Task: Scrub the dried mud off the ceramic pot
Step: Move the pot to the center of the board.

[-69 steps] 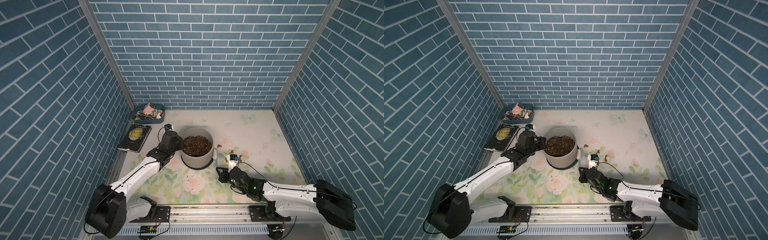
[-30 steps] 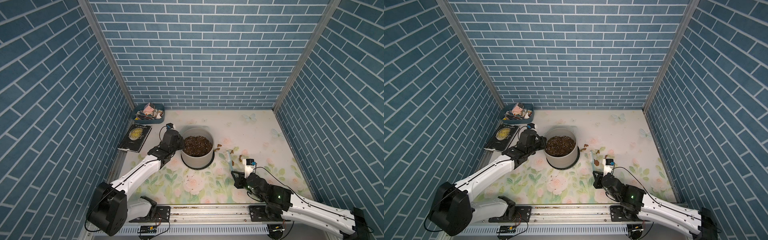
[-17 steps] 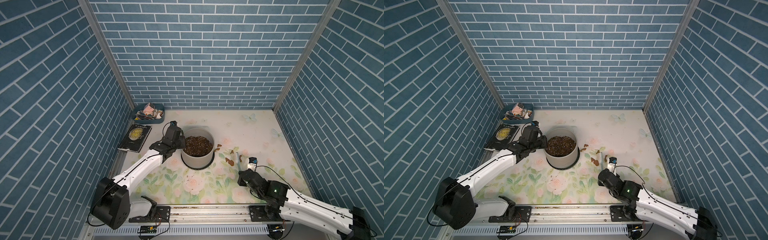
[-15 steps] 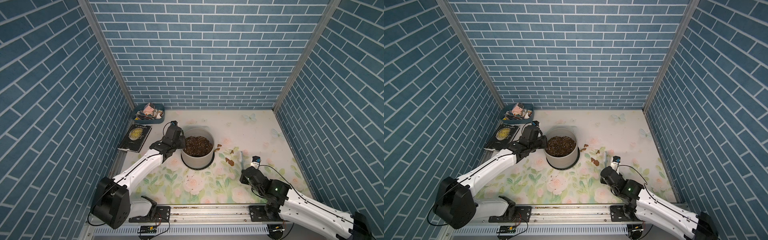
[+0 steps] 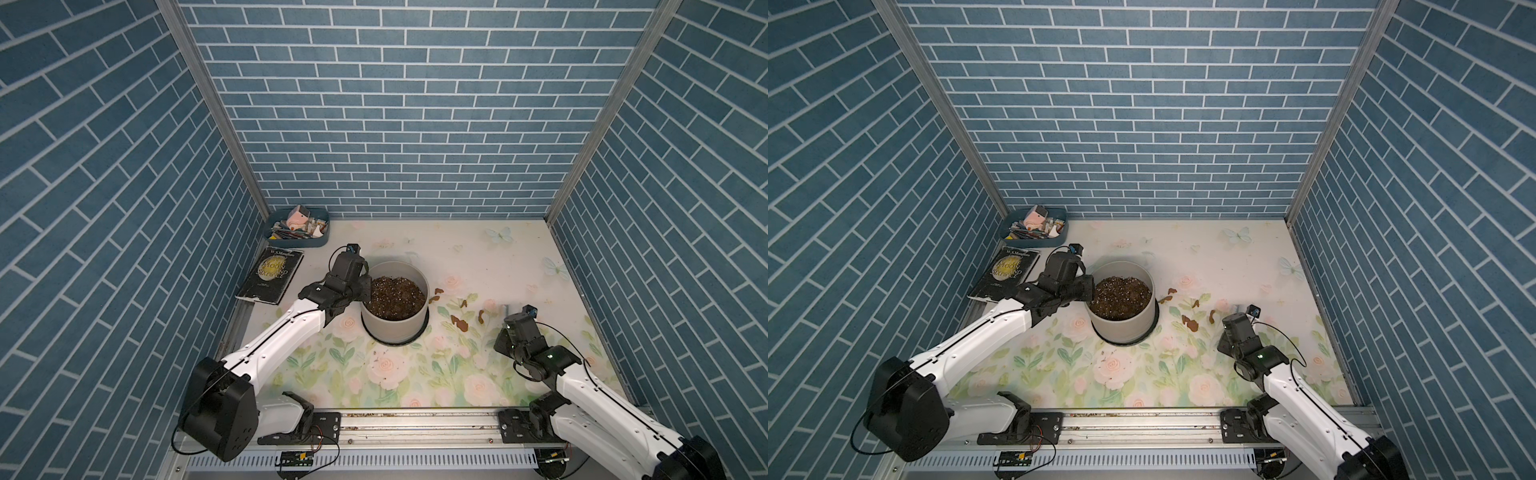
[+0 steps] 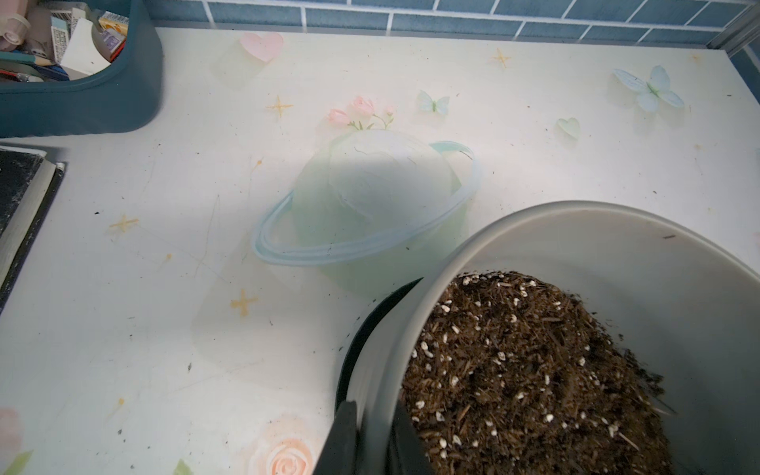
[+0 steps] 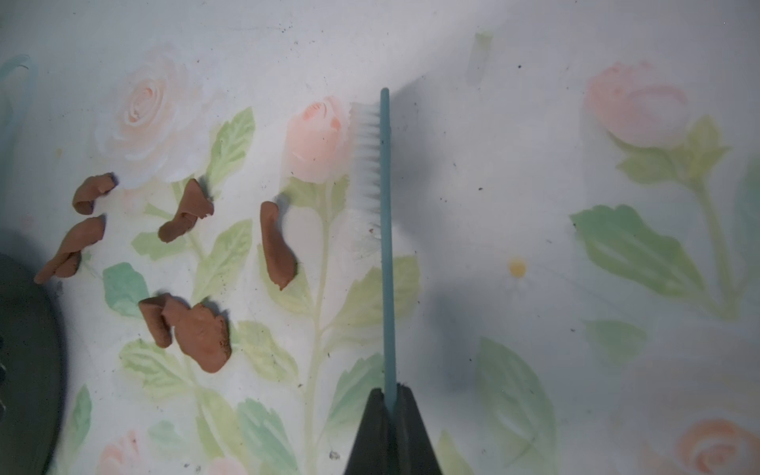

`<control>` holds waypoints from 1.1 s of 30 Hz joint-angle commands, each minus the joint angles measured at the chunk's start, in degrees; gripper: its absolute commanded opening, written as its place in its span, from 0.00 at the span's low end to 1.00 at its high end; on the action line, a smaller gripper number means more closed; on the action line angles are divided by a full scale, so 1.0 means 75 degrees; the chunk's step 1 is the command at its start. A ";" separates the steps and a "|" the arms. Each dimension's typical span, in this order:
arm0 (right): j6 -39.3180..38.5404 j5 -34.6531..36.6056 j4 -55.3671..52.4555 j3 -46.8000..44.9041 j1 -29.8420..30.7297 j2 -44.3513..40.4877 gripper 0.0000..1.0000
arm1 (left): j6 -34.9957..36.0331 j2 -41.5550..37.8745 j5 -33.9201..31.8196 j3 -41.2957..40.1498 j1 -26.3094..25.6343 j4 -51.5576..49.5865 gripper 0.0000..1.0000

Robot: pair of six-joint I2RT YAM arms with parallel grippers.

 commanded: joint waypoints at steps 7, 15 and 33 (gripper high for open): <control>-0.0412 -0.0745 0.0371 -0.0580 -0.0069 0.0244 0.00 | -0.0157 -0.0420 0.0814 -0.0292 -0.0513 -0.0541 0.00; -0.0302 -0.0754 0.0325 -0.0636 -0.0066 0.0406 0.04 | -0.0343 -0.0665 0.0267 -0.0081 -0.0515 -0.0755 0.35; -0.0617 0.0341 -0.0830 0.0990 0.0134 0.0358 0.53 | -0.0697 -0.1874 -0.0704 0.0319 -0.0511 -0.0112 0.53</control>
